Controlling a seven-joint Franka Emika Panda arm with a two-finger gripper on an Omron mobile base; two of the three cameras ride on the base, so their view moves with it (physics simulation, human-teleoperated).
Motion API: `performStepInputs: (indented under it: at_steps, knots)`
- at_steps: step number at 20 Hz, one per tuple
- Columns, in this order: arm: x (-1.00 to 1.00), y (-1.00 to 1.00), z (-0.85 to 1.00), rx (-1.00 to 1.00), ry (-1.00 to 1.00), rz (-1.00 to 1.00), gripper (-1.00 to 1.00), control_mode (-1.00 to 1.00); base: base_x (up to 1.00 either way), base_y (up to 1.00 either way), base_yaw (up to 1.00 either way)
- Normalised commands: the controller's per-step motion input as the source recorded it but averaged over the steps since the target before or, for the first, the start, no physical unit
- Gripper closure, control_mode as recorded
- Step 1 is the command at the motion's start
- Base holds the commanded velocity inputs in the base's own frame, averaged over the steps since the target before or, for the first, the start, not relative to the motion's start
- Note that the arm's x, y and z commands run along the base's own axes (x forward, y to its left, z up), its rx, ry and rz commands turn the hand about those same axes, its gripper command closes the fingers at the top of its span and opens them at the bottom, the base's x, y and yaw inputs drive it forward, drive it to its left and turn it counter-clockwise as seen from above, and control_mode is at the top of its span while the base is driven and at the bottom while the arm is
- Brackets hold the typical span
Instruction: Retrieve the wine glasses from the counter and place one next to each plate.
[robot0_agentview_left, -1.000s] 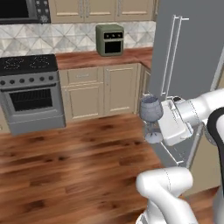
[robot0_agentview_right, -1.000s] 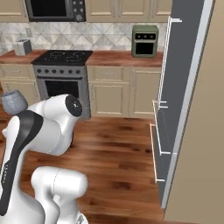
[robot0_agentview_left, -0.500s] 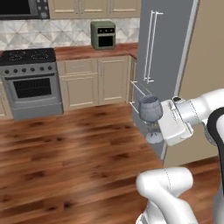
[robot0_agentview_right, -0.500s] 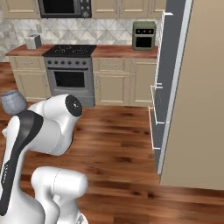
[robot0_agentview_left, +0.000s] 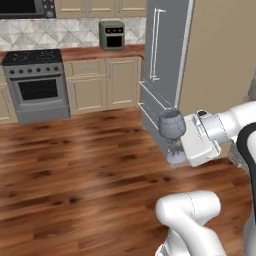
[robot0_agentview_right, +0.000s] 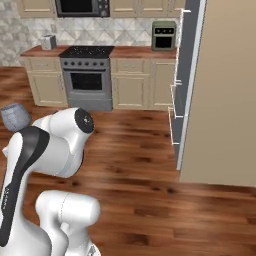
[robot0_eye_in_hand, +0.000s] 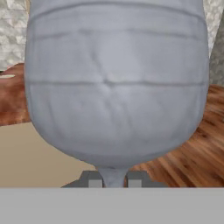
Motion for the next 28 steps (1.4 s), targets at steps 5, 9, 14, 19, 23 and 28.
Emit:
performStepInputs:
  at_steps: [5,9,14,19,23,28]
  knots:
    - [0.00,0.00,0.00,0.00,0.00,0.00,1.00,1.00,-1.00,0.00,0.00]
    - [0.00,0.00,0.00,0.00,0.00,0.00,1.00,1.00,-1.00,0.00,0.00]
    - [0.00,0.00,0.00,0.00,0.00,0.00,1.00,1.00,-1.00,0.00,0.00]
    - [0.00,0.00,0.00,0.00,0.00,0.00,1.00,1.00,-1.00,0.42,0.00]
    - [0.00,0.00,0.00,0.00,0.00,0.00,1.00,1.00,-1.00,1.00,-0.03]
    - [0.00,0.00,0.00,0.00,0.00,0.00,1.00,1.00,-1.00,1.00,-0.06]
